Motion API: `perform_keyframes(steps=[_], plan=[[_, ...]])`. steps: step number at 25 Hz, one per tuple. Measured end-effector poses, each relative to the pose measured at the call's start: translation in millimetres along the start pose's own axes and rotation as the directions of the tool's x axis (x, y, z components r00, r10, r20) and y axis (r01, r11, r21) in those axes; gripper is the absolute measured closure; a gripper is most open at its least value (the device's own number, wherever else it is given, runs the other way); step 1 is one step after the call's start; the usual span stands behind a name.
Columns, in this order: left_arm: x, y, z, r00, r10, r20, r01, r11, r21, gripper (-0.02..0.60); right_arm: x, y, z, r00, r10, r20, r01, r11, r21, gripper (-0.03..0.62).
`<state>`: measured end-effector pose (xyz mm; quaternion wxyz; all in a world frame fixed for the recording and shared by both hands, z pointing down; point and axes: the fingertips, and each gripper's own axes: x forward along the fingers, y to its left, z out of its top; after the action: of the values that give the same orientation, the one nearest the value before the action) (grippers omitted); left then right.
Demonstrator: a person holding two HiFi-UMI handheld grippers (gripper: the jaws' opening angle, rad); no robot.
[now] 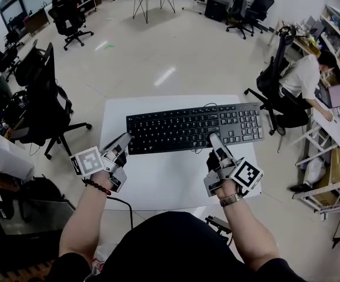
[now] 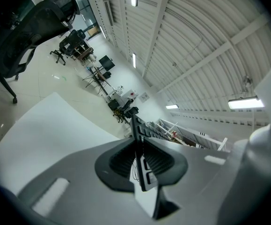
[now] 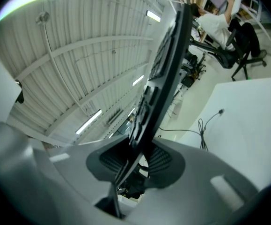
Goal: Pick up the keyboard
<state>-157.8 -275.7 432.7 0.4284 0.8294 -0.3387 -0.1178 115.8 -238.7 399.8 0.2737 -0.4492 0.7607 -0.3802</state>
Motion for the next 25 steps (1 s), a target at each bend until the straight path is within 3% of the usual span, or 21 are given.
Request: perform_keyframes(steps=[15,25], plan=[[-2.5,-3.1,4.2,1.000,0.013,0.003,-0.013,0.999,0.045,0.518,-1.9,4.6,1.8,1.000,0.016,0.001,-0.016,0.999,-0.028,0.490],[-0.3,-7.3,3.1,1.000,-0.018,0.011,0.018,1.000,0.014,0.518,-2.8,7.2,3.0,1.000,0.019,0.006,-0.019,0.999,-0.027,0.490]])
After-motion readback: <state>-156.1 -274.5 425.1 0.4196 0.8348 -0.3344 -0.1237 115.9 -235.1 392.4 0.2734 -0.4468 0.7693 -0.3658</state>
